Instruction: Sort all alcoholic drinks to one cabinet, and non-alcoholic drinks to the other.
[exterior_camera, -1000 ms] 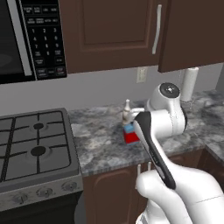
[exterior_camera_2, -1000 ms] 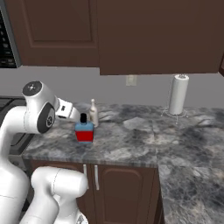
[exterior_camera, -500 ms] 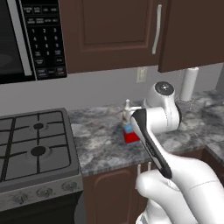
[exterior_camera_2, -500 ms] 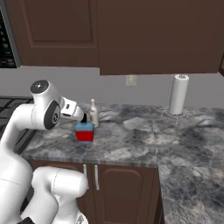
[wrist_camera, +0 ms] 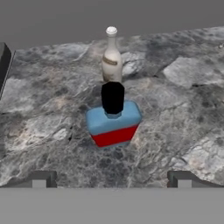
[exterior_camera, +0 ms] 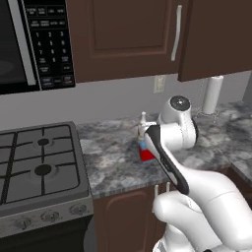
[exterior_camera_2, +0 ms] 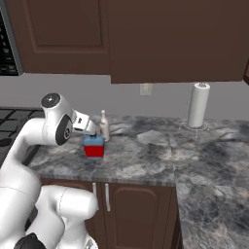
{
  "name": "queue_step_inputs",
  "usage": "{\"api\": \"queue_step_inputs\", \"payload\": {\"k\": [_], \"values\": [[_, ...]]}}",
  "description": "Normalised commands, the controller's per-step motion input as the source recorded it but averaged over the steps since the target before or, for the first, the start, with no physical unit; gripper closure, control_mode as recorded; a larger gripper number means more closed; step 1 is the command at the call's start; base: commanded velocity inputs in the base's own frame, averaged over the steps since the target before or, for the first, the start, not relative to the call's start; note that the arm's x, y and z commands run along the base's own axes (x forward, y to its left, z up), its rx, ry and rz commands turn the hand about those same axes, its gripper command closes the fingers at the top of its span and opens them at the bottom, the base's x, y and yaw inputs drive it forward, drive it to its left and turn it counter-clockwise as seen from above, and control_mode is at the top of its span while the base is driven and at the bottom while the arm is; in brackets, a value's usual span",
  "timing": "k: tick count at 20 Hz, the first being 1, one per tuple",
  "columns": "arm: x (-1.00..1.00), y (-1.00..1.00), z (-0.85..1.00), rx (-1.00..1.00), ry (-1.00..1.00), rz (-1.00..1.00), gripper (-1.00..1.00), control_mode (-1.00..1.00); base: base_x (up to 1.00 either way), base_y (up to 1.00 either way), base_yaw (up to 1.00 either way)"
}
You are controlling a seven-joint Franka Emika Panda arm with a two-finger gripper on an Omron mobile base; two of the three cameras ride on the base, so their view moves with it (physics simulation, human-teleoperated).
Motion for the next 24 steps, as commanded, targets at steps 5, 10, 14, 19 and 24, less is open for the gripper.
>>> {"api": "queue_step_inputs", "payload": {"k": [5,10,14,19,24], "values": [[0.3,-0.05,-0.25,0.0,0.0,0.02,-1.0,-1.0,0.0,0.0,0.0],[0.3,-0.02,-0.25,0.0,0.0,0.02,-1.0,-1.0,0.0,0.0,0.0],[0.33,0.0,-0.23,0.0,0.0,0.03,-1.0,-1.0,0.0,0.0,0.0],[0.33,0.0,-0.15,0.0,0.0,0.02,-1.0,-1.0,0.0,0.0,0.0],[0.3,-0.01,-0.1,0.0,0.0,0.02,-1.0,-1.0,0.0,0.0,0.0]]}}
